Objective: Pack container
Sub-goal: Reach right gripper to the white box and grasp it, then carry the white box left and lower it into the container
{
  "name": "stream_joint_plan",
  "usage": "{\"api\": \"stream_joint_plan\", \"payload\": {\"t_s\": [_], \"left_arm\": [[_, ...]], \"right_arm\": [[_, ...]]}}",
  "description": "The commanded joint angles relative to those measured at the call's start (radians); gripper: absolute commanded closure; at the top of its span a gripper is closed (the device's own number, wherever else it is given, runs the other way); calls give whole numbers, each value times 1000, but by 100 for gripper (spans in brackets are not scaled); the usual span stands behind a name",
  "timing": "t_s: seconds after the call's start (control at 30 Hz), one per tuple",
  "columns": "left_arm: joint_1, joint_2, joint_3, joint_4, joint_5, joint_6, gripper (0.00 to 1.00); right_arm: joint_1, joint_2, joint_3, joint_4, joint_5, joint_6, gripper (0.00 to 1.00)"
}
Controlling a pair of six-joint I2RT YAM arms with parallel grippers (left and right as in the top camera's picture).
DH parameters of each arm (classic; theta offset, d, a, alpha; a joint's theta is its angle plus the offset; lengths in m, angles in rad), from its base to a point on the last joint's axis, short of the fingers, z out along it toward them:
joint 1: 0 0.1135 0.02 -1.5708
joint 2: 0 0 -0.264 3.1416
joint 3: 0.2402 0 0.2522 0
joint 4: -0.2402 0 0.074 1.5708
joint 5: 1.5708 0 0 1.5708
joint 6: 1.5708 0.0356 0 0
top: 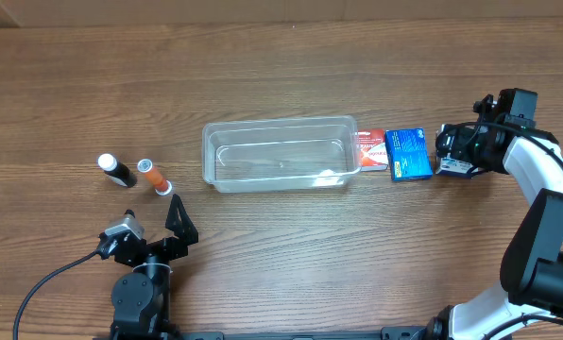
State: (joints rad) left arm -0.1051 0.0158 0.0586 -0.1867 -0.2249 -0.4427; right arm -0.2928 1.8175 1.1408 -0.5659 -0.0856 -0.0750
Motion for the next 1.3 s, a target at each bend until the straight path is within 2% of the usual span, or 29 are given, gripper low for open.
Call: {"api": "stream_joint_plan", "payload": {"t_s": [0.0, 0.17, 0.23, 0.27, 0.3, 0.43, 0.53, 0.6, 0.67, 0.7, 0.83, 0.97, 1.27], "left_arm": [[-6, -10, 0, 0, -11, -6, 0], [-6, -10, 0, 0, -11, -7, 0], [-6, -10, 0, 0, -11, -7, 0], [-6, -10, 0, 0, -11, -7, 0], [-6, -10, 0, 0, -11, -7, 0], [-6, -10, 0, 0, -11, -7, 0], [-6, -10, 0, 0, -11, -7, 0], [-6, -10, 0, 0, -11, -7, 0], [-6, -10, 0, 0, -11, -7, 0], [-6, -10, 0, 0, -11, -7, 0], [-6, -10, 0, 0, -11, -7, 0], [-6, -10, 0, 0, -11, -7, 0], [-6, -10, 0, 0, -11, -6, 0]], "right_arm": [[6, 6, 25, -15, 6, 25, 0], [7, 58, 22, -12, 30, 62, 3], [7, 56, 33, -13, 46, 112, 15], [7, 56, 41, -25, 47, 115, 26], [8, 55, 54, -45, 47, 131, 29], [18, 9, 215, -235, -3, 189, 29], [90, -114, 353, -412, -75, 189, 30], [172, -201, 385, -483, -75, 188, 29], [317, -298, 386, -525, -73, 211, 29], [451, -327, 385, -544, -59, 262, 29], [689, -305, 333, -511, 59, 431, 29], [836, -240, 262, -424, 203, 565, 28], [840, -38, 260, -307, 261, 626, 25]]}}
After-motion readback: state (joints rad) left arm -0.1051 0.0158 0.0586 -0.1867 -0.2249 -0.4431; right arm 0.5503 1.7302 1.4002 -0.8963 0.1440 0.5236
